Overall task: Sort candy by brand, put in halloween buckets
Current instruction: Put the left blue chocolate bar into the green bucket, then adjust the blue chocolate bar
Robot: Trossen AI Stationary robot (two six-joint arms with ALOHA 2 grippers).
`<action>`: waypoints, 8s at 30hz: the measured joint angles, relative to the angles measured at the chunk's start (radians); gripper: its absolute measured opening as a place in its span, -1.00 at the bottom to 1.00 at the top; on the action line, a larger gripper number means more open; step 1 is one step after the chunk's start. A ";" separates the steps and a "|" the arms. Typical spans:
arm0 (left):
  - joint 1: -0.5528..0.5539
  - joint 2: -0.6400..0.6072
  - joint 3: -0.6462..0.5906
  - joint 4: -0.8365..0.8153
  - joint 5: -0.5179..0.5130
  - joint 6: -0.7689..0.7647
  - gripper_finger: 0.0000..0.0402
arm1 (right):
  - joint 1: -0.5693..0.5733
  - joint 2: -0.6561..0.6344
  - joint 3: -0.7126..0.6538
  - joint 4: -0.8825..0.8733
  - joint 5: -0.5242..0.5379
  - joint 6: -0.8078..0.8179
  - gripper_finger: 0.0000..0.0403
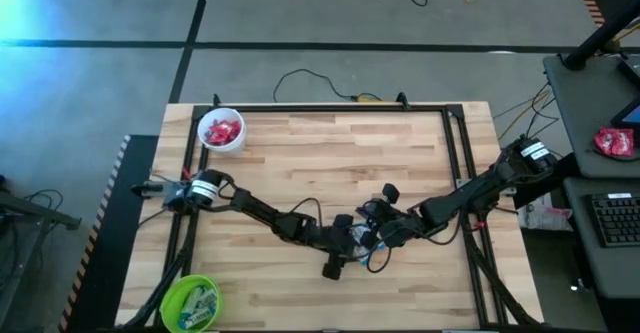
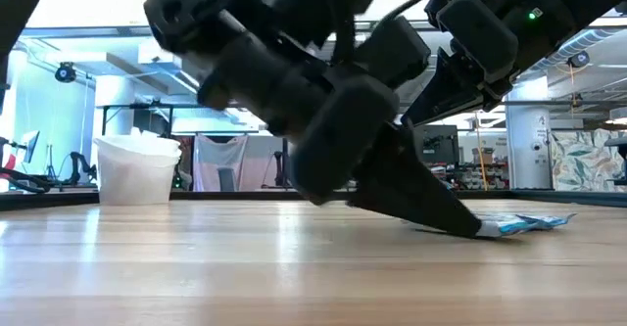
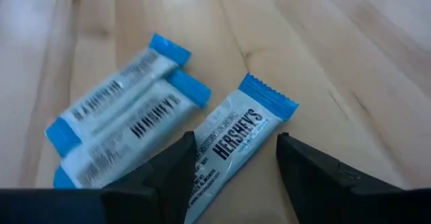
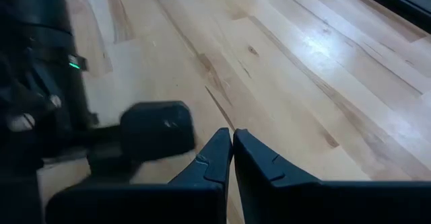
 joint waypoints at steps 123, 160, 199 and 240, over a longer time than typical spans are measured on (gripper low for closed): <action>-0.159 -0.463 -0.705 0.188 -0.013 -0.145 -0.54 | 0.000 0.000 0.000 -0.001 0.000 0.000 -0.94; -1.011 -0.748 -0.015 -1.379 0.023 -1.867 -0.52 | 0.000 0.000 0.000 -0.001 0.000 0.000 -0.94; -0.476 -0.617 -0.053 -1.249 -0.335 -0.774 0.02 | 0.000 0.000 0.000 -0.002 0.000 0.000 -0.94; 0.020 0.086 -0.027 0.517 -0.299 -0.123 0.09 | 0.000 0.000 0.000 -0.002 0.000 0.000 -0.94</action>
